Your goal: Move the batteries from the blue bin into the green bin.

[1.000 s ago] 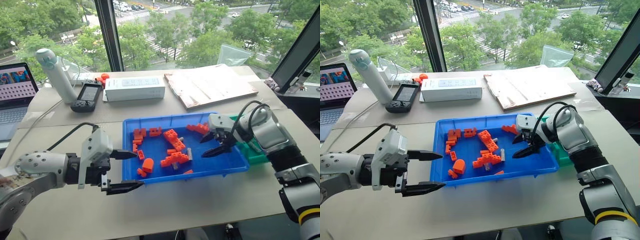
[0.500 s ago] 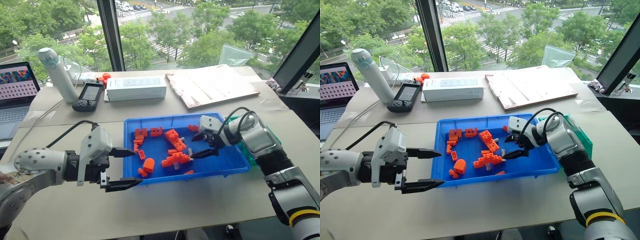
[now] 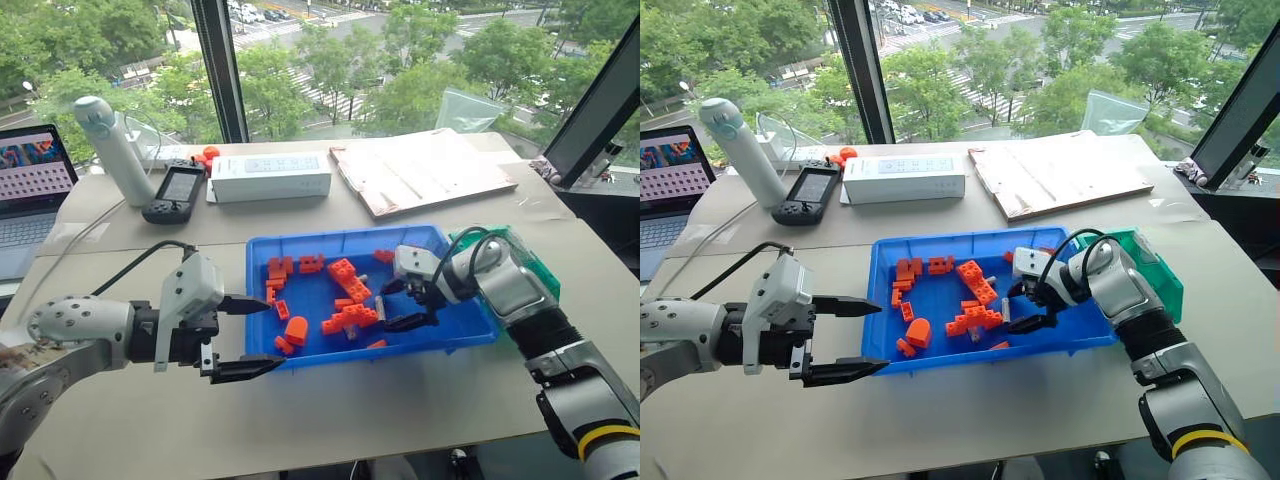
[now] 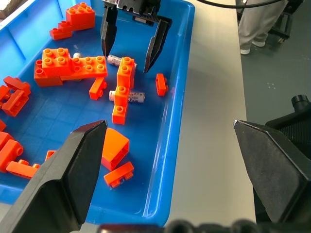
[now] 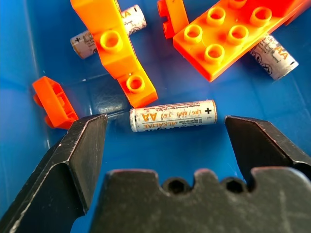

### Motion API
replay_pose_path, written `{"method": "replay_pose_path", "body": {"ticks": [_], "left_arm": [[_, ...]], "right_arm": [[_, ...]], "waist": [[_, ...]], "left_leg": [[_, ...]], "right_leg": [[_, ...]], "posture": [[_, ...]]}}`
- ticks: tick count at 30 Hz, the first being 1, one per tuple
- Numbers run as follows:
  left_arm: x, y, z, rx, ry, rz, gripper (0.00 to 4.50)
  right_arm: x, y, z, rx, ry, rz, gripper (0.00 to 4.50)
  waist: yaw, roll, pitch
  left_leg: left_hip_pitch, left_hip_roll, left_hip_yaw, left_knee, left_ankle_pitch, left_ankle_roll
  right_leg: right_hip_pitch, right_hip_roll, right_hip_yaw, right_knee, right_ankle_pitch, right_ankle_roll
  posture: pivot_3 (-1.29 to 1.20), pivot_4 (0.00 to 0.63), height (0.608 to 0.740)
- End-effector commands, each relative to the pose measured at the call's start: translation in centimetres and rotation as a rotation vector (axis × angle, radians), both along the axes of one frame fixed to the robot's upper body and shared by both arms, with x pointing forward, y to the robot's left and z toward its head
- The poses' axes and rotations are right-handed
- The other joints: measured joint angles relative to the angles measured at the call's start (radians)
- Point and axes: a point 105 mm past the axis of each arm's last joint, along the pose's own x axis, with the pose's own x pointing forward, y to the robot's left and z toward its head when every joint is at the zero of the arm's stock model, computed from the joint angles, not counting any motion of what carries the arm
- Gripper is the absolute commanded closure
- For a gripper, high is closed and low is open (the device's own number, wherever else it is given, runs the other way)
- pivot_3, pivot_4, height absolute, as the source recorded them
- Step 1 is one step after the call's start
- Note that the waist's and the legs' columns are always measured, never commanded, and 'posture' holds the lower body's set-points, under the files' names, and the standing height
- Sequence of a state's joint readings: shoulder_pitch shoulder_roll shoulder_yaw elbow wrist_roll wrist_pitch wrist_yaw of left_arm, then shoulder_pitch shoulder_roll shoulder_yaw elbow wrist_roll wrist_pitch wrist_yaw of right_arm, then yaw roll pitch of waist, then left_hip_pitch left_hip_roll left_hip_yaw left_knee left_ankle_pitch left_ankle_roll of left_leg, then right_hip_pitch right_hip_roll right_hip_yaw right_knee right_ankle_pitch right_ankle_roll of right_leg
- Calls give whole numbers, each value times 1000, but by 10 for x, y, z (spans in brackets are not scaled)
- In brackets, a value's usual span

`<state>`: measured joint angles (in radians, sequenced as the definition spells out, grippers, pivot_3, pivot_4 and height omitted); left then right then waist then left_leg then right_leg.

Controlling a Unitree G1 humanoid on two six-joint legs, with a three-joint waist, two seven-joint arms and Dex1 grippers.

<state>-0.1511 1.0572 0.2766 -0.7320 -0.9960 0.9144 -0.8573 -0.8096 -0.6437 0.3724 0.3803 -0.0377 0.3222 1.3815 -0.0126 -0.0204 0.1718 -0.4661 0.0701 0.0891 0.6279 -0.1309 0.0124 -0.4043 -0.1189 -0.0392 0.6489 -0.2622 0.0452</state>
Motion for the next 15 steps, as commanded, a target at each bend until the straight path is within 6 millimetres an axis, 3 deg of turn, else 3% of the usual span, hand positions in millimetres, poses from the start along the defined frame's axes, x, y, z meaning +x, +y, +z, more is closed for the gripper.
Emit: {"method": "replay_pose_path", "body": {"ticks": [1, 6, 10, 15], "left_arm": [[-1, -1, 7, 10, -41, -19, 0], [-1, -1, 7, 10, -41, -25, 0], [-1, -2, 7, 6, -39, -36, 0], [3, -4, 6, -3, -41, -59, 0]], "right_arm": [[8, -1, 3, 1, -41, -17, 549], [8, -4, 10, 4, -50, -4, 1962], [10, -18, 31, 9, -87, -26, 1981], [16, -59, 102, 36, -215, -139, 1981]], "waist": [[0, 0, 0], [1, 0, 0], [4, 0, 0], [6, 1, 1]], "left_leg": [[0, 0, 0, 0, 0, 0], [0, 0, 0, 0, 0, 0], [0, 0, 0, 0, 0, 0], [-1, 0, 0, 0, 0, 0]], "right_leg": [[0, 0, 0, 0, 0, 0], [0, 0, 0, 0, 0, 0], [0, 0, 0, 0, 0, 0], [-1, 0, 0, 0, 0, 0]], "posture": [[0, 150, 740], [0, 150, 740], [0, 150, 740], [0, 150, 740]]}}
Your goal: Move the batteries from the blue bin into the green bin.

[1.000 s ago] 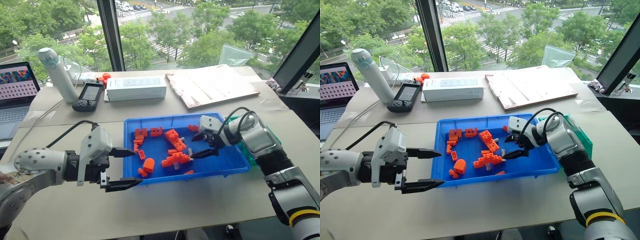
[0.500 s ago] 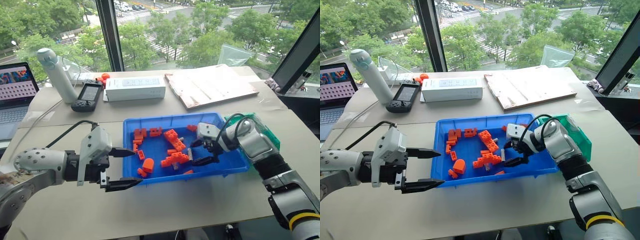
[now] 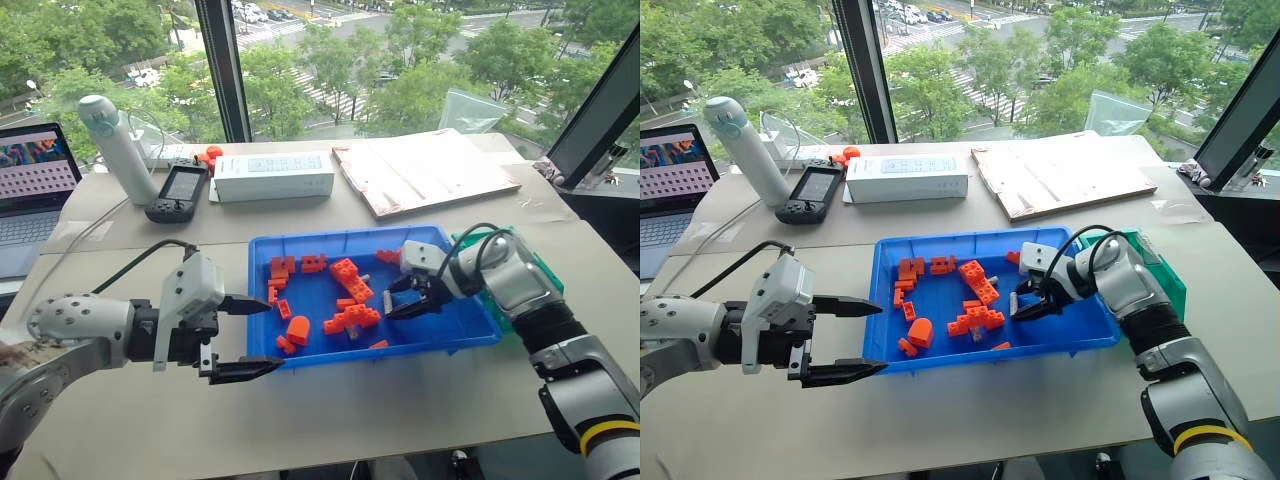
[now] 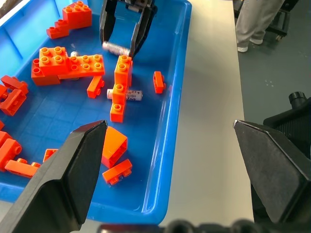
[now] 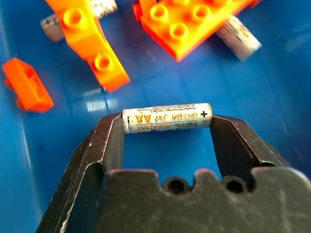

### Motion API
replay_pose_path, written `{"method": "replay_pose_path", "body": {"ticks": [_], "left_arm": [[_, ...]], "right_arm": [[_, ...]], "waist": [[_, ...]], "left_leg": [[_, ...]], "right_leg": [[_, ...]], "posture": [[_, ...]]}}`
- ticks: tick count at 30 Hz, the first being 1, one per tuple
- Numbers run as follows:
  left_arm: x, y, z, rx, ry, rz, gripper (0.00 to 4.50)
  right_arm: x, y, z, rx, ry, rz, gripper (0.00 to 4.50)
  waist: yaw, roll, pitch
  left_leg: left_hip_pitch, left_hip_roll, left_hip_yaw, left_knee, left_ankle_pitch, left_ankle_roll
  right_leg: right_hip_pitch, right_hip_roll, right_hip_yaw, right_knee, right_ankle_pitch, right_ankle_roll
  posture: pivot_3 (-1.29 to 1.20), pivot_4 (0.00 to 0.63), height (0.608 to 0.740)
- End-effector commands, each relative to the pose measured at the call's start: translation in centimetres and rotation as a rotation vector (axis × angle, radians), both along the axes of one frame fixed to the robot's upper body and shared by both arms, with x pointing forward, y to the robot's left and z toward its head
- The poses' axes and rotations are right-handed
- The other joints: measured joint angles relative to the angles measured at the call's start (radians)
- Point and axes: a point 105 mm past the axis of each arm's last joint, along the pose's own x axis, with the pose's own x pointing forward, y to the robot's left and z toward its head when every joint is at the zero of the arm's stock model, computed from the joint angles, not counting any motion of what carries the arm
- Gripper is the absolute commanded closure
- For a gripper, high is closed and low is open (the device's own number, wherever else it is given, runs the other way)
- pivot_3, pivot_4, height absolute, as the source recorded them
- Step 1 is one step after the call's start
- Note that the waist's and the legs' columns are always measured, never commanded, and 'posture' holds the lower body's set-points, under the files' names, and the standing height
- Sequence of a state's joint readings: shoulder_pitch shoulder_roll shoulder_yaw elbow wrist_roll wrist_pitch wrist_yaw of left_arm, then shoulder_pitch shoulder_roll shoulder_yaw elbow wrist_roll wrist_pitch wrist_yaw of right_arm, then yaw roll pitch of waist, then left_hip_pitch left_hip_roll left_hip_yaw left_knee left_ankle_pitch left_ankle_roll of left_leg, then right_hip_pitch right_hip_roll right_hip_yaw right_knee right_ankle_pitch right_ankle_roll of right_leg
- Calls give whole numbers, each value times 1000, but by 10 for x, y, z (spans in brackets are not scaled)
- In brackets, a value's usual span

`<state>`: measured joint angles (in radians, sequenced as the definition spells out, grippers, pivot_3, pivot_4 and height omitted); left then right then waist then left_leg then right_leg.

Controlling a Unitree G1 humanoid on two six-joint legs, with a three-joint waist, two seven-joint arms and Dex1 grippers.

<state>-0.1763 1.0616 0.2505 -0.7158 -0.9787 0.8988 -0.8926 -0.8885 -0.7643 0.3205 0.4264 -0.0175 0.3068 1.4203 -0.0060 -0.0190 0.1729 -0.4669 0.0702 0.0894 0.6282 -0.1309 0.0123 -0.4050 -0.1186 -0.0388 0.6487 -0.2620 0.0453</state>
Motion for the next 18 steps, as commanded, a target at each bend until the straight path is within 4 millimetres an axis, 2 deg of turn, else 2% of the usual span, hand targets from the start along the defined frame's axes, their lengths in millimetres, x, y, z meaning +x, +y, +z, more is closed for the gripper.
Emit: {"method": "replay_pose_path", "body": {"ticks": [1, 3, 4, 7, 9, 10, 12, 13, 15, 18], "left_arm": [[4, -4, 5, -12, -43, -37, 0], [7, -6, 4, -20, -48, -55, 0], [8, -7, 4, -22, -50, -62, 0], [11, -11, 2, -32, -56, -80, 0], [13, -13, 1, -36, -59, -87, 0], [13, -13, 1, -37, -60, -90, 0], [15, -15, -2, -44, -58, -92, 0], [15, -16, -3, -45, -57, -93, 0], [14, -16, -4, -45, -57, -94, 0], [11, -13, -4, -35, -52, -87, 0]], "right_arm": [[3, -33, 81, 52, -177, -87, 1981], [0, -58, 105, 6, -231, -151, 1981], [-1, -68, 109, -26, -248, -178, 1981], [0, -109, 107, -183, -275, -287, 1981], [0, -127, 99, -273, -286, -306, 1981], [0, -130, 97, -291, -288, -304, 1981], [5, -127, 81, -277, -257, -295, 978], [8, -126, 74, -279, -246, -295, 839], [10, -127, 69, -284, -241, -297, 137], [15, -116, 83, -245, -277, -282, 37]], "waist": [[-1, 0, 0], [2, 1, 1], [4, 1, 1], [6, 0, 0], [3, 0, 0], [2, 0, 0], [-7, 1, 1], [-13, 1, 1], [-18, 1, 1], [-16, 3, 2]], "left_leg": [[0, 0, 0, 0, 0, 0], [0, 0, 0, -1, 0, -1], [0, 0, 0, -1, 0, -1], [0, 0, 0, -1, -1, 0], [0, 0, 0, -1, -1, 0], [0, 0, 1, -1, -1, 0], [0, 0, 1, -1, 0, 0], [0, 0, 1, -1, 0, 0], [1, 1, 1, -1, 0, 0], [1, 1, 1, -1, 1, 1]], "right_leg": [[0, 0, 0, 0, 0, 0], [0, 0, 0, 0, 0, 0], [-1, 0, 0, -1, 0, 0], [0, 1, 0, -2, 0, 0], [1, 1, 0, -2, 0, 0], [0, 0, 0, -2, 0, 0], [0, 0, 1, -2, 0, 0], [0, 0, 1, -1, 0, 0], [0, 1, 2, -1, 0, 0], [0, 2, 2, -1, 0, 0]], "posture": [[0, 150, 740], [0, 150, 740], [0, 150, 740], [0, 150, 740], [0, 150, 740], [0, 150, 740], [0, 150, 740], [0, 150, 740], [0, 150, 740], [0, 150, 740]]}}
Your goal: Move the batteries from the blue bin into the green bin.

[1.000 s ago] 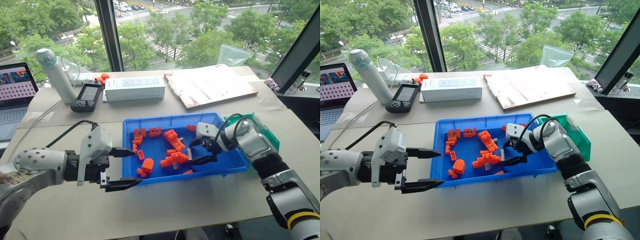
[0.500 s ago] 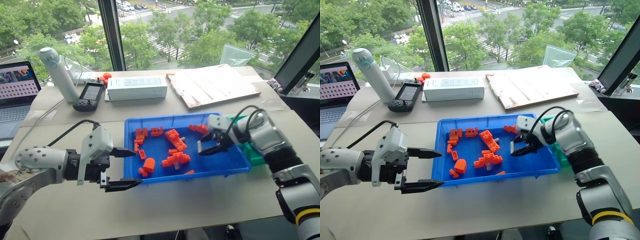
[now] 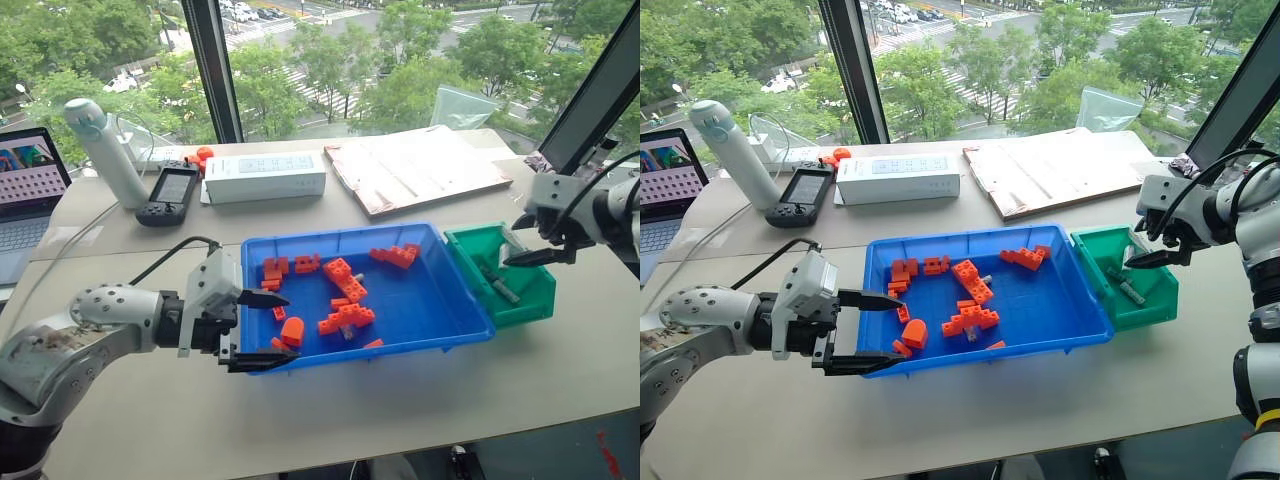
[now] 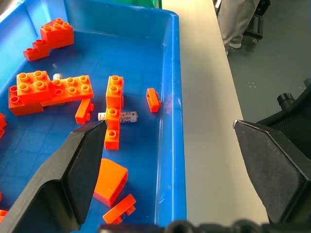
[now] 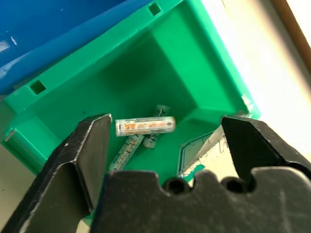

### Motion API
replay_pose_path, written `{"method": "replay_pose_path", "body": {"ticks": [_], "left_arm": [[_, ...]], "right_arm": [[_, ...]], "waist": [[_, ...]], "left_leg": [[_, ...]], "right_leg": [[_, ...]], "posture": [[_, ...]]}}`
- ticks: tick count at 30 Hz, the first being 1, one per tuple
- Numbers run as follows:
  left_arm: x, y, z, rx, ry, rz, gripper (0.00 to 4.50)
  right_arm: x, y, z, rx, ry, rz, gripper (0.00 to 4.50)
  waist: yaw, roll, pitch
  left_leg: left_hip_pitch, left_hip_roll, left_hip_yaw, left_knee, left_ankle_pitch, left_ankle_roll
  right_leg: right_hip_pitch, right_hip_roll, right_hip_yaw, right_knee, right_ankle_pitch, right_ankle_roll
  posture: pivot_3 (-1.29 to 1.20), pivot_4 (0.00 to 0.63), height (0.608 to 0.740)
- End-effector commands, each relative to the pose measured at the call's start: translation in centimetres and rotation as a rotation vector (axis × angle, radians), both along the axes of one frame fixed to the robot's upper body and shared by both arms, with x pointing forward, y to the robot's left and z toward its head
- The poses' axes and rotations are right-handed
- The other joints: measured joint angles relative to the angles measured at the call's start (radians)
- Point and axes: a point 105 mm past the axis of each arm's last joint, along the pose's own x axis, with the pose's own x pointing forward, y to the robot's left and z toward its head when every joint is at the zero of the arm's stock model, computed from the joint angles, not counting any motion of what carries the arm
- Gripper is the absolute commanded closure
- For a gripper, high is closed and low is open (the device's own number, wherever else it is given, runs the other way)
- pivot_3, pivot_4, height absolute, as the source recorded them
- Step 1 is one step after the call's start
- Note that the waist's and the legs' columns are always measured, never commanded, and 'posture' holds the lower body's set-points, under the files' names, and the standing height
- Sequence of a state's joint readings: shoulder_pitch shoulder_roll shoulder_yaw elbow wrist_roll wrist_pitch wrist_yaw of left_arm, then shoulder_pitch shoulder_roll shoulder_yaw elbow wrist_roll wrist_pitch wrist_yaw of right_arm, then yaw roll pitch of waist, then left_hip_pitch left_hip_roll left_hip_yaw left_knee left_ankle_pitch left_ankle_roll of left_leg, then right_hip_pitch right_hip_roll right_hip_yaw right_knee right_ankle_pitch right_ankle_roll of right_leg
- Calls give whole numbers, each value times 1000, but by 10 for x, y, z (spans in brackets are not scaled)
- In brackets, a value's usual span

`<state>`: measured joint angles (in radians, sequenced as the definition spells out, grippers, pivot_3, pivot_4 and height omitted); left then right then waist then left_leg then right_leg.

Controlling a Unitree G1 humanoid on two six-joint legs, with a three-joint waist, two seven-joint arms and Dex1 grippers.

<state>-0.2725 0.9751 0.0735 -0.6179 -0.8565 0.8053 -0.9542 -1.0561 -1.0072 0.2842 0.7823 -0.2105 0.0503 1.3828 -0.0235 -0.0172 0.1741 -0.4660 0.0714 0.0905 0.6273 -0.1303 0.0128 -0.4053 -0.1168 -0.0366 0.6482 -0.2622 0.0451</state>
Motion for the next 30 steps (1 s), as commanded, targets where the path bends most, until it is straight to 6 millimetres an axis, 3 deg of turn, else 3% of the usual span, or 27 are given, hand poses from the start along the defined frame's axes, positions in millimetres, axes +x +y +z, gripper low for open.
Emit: {"method": "replay_pose_path", "body": {"ticks": [1, 3, 5, 8, 14, 19, 25, 30], "left_arm": [[-4, 2, 7, 11, -47, -2, 0], [-5, 4, 6, 13, -46, 12, 0], [-6, 5, 5, 17, -48, 28, 0], [-8, 6, 4, 22, -51, 45, 0], [-9, 9, 6, 34, -51, 67, 0], [-10, 13, 8, 46, -52, 81, 0], [-12, 15, 10, 51, -52, 93, 0], [-13, 16, 11, 55, -52, 101, 0]], "right_arm": [[7, 22, 36, 65, -111, 63, 37], [8, 45, 46, 142, -119, 128, 37], [8, 86, 47, 260, -111, 225, 37], [7, 132, 31, 373, -90, 291, 37], [23, 191, -7, 547, -76, 169, 37], [38, 202, -23, 557, -103, 8, 37], [32, 214, -43, 557, -26, -36, 37], [27, 224, -46, 590, 18, -48, 37]], "waist": [[1, 1, 1], [1, 2, 1], [1, 2, 1], [4, 1, 1], [30, 1, 1], [34, 1, 1], [29, 1, 1], [26, 1, 1]], "left_leg": [[0, 0, 0, 0, 0, 0], [0, 0, 0, 0, 0, 0], [0, 1, 0, 0, 0, 0], [0, 4, 0, 0, 0, 0], [-1, 5, 0, 2, 0, -1], [-2, 6, 0, 2, 1, -2], [-2, 7, 0, 1, 1, -2], [-2, 7, 0, 1, 1, -2]], "right_leg": [[0, 0, 0, 0, 0, 0], [0, 0, 1, 0, 0, 0], [0, 1, 0, 0, 0, 0], [0, 4, 0, 0, 1, -1], [0, 4, -2, 0, 2, -3], [-1, 5, -2, 1, 2, -4], [-1, 6, -2, 1, 3, -4], [-1, 6, -2, 1, 3, -4]], "posture": [[0, 150, 740], [0, 150, 740], [0, 150, 740], [0, 150, 740], [0, 150, 740], [0, 150, 740], [0, 150, 740], [0, 150, 740]]}}
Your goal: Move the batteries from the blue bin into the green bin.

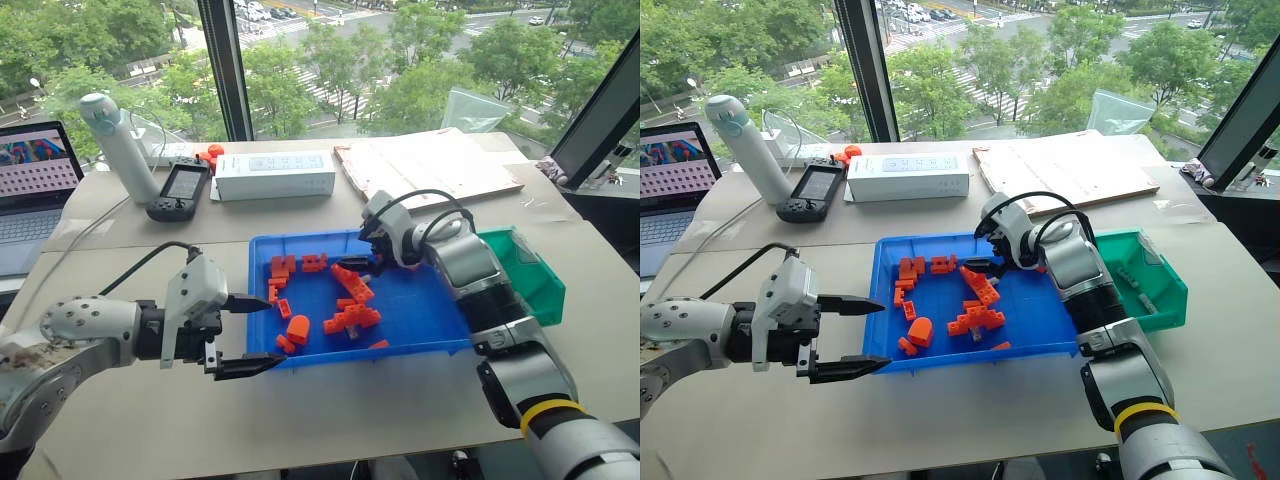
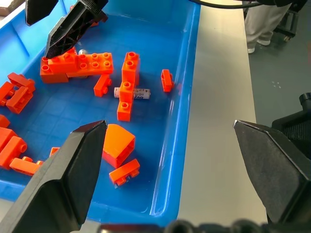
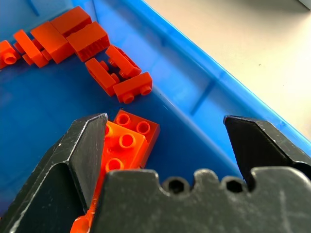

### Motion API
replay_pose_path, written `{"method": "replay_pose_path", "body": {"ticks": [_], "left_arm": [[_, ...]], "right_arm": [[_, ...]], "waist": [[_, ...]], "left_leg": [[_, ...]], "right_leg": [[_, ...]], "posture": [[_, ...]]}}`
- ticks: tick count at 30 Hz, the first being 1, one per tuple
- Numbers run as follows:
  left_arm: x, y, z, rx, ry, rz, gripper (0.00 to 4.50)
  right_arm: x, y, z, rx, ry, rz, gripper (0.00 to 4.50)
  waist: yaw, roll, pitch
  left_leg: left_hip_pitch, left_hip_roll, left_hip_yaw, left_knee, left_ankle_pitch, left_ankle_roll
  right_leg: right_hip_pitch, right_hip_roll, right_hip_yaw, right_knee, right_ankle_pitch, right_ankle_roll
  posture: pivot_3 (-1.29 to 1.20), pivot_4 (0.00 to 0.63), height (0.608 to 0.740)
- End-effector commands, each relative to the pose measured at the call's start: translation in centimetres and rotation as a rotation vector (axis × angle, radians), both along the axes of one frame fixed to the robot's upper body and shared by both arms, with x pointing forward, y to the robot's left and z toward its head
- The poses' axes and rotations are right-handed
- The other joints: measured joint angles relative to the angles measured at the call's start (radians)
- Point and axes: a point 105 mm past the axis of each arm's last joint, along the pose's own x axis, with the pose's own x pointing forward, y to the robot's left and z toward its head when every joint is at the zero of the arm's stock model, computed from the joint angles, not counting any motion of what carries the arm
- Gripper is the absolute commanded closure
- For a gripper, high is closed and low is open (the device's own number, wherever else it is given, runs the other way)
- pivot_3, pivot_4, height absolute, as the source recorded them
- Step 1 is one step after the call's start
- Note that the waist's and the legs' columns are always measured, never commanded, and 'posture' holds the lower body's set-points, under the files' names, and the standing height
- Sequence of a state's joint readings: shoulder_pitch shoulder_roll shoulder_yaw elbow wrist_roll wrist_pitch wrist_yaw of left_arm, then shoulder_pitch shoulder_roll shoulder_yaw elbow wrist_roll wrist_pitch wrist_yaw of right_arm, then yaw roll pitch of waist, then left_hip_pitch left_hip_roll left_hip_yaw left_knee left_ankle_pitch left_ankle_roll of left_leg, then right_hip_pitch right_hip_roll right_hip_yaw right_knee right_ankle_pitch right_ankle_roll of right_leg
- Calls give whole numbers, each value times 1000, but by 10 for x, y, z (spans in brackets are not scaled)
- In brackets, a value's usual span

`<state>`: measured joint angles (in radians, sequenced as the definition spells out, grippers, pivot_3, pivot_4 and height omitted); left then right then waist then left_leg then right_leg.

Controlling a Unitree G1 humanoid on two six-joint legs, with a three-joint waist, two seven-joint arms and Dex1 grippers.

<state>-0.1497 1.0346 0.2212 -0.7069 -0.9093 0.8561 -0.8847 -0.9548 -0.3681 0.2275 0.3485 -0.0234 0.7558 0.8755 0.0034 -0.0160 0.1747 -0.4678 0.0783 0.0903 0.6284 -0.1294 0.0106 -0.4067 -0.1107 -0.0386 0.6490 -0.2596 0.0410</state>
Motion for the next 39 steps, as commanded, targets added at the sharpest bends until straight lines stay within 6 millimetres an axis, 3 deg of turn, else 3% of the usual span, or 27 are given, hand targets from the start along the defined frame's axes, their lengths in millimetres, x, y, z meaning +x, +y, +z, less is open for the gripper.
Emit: {"method": "replay_pose_path", "body": {"ticks": [1, 8, 17, 20, 28, 35, 39], "left_arm": [[-3, 1, 9, 10, -38, -3, 0], [-3, 1, 9, 12, -36, -1, 0], [-2, 0, 9, 15, -41, -3, 0], [-2, 0, 10, 14, -43, -5, 0], [-1, 0, 10, 13, -44, -7, 0], [-2, -1, 8, 12, -40, -12, 0], [-1, -2, 7, 10, -39, -20, 0]], "right_arm": [[-6, 9, 0, 21, 24, 4, 37], [-13, 14, 5, 42, 56, -9, 37], [-21, 9, -15, -36, 96, -17, 37], [-22, 11, -16, -30, 99, -9, 694], [-22, 14, -12, -29, 84, 2, 3458], [-18, 4, 23, 33, 56, 6, 3458], [-10, -29, 41, 14, 27, -52, 3458]], "waist": [[-2, 0, 0], [-4, 0, 0], [-5, 0, 0], [-5, 0, 0], [-6, 0, 0], [-6, 0, 0], [-2, 0, 0]], "left_leg": [[0, 0, 0, 0, 0, 0], [0, 0, 0, 0, 0, 0], [0, 1, 0, 0, 0, 0], [0, 1, 0, 0, -1, -1], [0, 1, 0, 0, -1, -1], [-1, 1, 0, 0, -1, -1], [-1, 1, 0, -1, -1, -1]], "right_leg": [[0, 0, 0, 0, 0, 0], [0, 0, 0, 0, 0, 0], [-1, 0, 0, 0, 0, 0], [0, 1, 0, 0, 0, 0], [-1, 1, 0, 0, 0, 0], [-1, 1, 0, 0, 0, 0], [-1, 1, 0, -1, 0, 0]], "posture": [[0, 150, 740], [0, 150, 740], [0, 150, 740], [0, 150, 740], [0, 150, 740], [0, 150, 740], [0, 150, 740]]}}
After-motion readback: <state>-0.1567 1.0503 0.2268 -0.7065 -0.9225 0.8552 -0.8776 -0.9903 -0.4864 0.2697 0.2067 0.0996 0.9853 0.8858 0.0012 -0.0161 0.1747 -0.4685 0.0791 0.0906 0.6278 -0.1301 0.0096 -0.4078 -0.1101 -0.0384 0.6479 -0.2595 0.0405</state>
